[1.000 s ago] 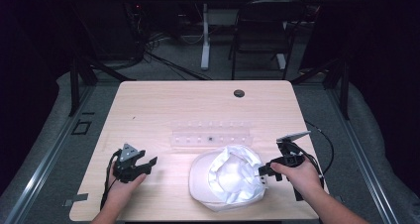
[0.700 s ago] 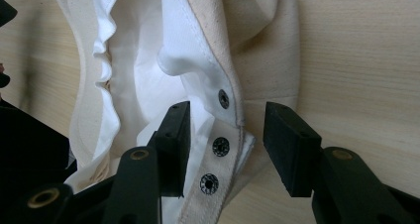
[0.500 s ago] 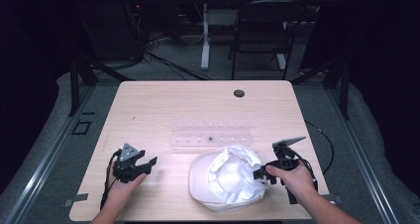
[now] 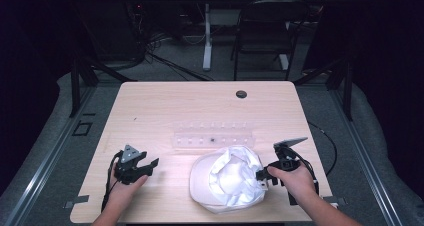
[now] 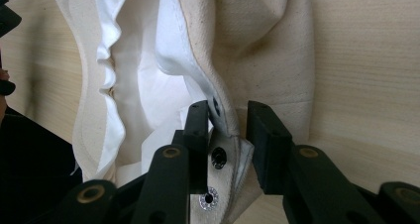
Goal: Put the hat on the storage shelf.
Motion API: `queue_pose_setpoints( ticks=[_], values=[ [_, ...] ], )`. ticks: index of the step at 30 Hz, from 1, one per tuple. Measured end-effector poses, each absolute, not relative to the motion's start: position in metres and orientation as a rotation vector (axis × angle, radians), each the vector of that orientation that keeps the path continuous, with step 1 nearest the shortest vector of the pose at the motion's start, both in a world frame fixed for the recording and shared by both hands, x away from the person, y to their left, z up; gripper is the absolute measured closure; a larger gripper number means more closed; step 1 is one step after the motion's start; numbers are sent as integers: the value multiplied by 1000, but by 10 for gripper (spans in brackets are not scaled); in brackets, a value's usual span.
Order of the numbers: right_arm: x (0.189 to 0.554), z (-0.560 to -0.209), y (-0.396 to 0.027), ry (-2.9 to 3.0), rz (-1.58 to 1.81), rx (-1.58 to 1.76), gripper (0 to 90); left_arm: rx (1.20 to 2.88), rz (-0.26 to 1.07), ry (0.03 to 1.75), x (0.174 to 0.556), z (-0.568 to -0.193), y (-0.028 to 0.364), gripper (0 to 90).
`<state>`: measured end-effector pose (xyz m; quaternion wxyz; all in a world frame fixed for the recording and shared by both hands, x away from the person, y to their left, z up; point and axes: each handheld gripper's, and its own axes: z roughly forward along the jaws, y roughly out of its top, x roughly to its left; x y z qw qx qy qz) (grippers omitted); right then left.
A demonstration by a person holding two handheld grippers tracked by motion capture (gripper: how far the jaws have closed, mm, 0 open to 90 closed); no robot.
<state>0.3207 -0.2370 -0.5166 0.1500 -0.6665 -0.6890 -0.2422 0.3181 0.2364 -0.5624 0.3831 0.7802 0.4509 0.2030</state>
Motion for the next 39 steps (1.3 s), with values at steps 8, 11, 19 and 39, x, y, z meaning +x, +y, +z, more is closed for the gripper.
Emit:
queue_pose_setpoints(
  ticks=[8, 11, 19, 39],
  values=[
    [322, -505, -236, -2012, -699, -1907, 798, 1988, 518, 1151, 318, -563, 236, 435],
    [323, -500, -235, -2023, -691, -1923, 821, 1988, 518, 1151, 318, -563, 236, 435],
    [328, -485, -235, -2082, -614, -1913, 831, 1986, 519, 1153, 318, -563, 237, 435],
    [338, -452, -235, -2168, -533, -1975, 833, 1990, 518, 1152, 318, -563, 236, 435]
  ],
)
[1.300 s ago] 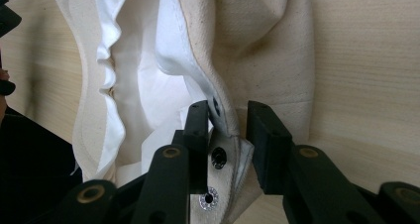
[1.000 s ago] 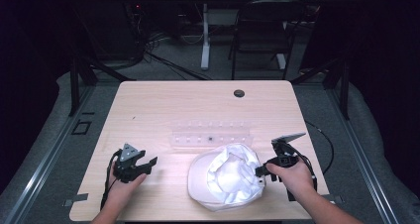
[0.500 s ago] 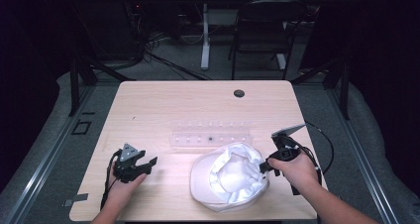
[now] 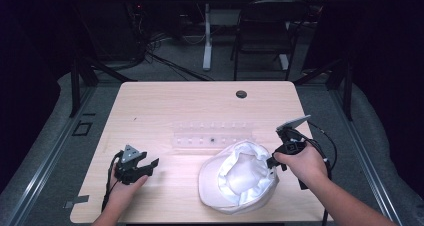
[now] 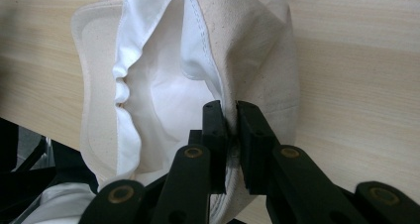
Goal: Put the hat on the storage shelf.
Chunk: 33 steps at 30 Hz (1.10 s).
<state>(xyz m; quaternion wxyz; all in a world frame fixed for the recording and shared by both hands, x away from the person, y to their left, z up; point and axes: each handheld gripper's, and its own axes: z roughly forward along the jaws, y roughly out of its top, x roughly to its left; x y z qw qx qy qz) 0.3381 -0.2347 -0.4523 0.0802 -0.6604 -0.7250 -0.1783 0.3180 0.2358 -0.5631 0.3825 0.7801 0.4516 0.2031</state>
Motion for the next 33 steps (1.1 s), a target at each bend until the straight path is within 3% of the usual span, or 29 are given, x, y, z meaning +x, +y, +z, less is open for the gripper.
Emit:
queue_pose_setpoints(
  ticks=[33],
  values=[
    [358, -386, -232, -2081, -450, -1954, 833, 1993, 512, 1150, 318, -563, 236, 435]
  ],
)
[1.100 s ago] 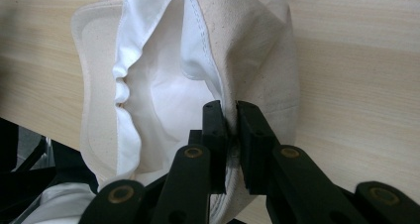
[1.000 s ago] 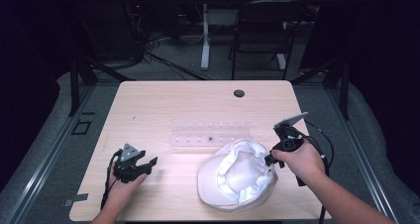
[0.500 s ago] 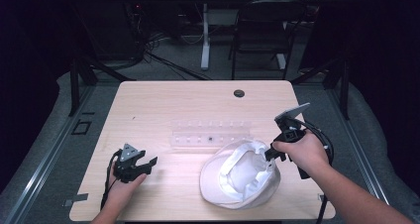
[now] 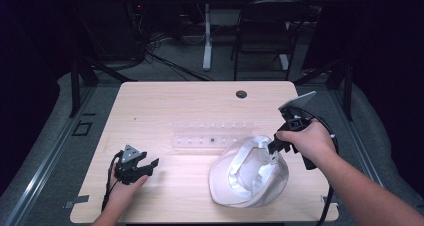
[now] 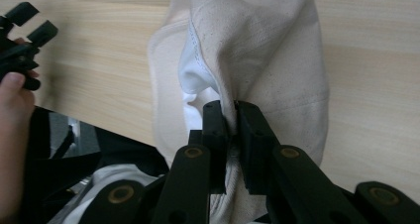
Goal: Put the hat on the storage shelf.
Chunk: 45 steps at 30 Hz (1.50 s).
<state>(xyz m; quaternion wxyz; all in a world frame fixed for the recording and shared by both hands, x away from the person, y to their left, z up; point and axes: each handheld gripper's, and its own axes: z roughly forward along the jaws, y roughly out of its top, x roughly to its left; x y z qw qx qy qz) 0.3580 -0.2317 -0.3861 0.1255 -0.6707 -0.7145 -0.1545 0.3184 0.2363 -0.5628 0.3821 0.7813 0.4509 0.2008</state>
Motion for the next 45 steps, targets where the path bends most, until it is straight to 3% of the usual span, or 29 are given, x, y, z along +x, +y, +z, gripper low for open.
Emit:
queue_pose_setpoints(
  ticks=[23, 45],
  values=[
    [357, -381, -241, -1782, -746, -1764, 833, 1998, 511, 1152, 318, -563, 236, 435],
    [359, -341, -246, -1783, -909, -1735, 834, 2000, 508, 1146, 318, -564, 234, 435]
  ],
)
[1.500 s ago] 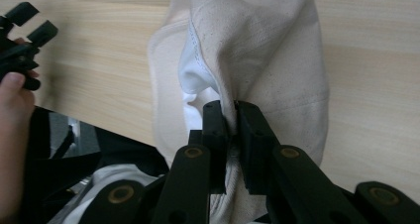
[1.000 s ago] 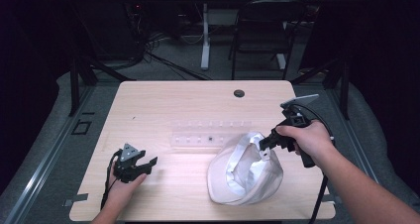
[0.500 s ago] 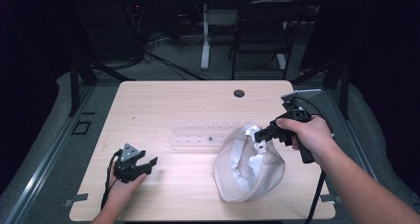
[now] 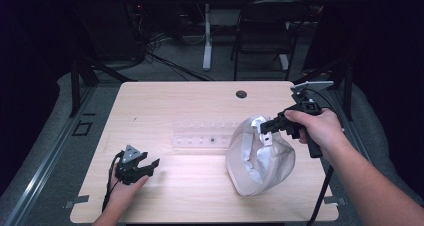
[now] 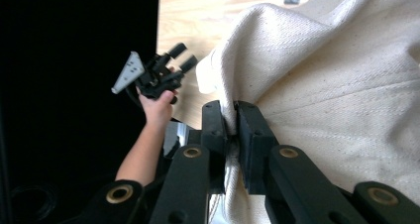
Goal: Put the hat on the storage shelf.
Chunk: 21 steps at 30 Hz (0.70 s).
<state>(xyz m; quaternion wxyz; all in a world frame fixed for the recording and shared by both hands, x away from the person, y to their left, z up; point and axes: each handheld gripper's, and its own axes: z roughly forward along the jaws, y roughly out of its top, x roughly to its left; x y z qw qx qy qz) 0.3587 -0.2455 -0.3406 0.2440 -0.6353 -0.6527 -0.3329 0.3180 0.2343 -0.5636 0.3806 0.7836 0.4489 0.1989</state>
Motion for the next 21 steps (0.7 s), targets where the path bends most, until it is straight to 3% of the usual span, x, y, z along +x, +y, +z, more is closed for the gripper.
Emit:
queue_pose_setpoints(
  ticks=[21],
  values=[
    [373, -310, -231, -1757, -1046, -1698, 835, 2011, 506, 1127, 317, -563, 231, 435]
  ],
)
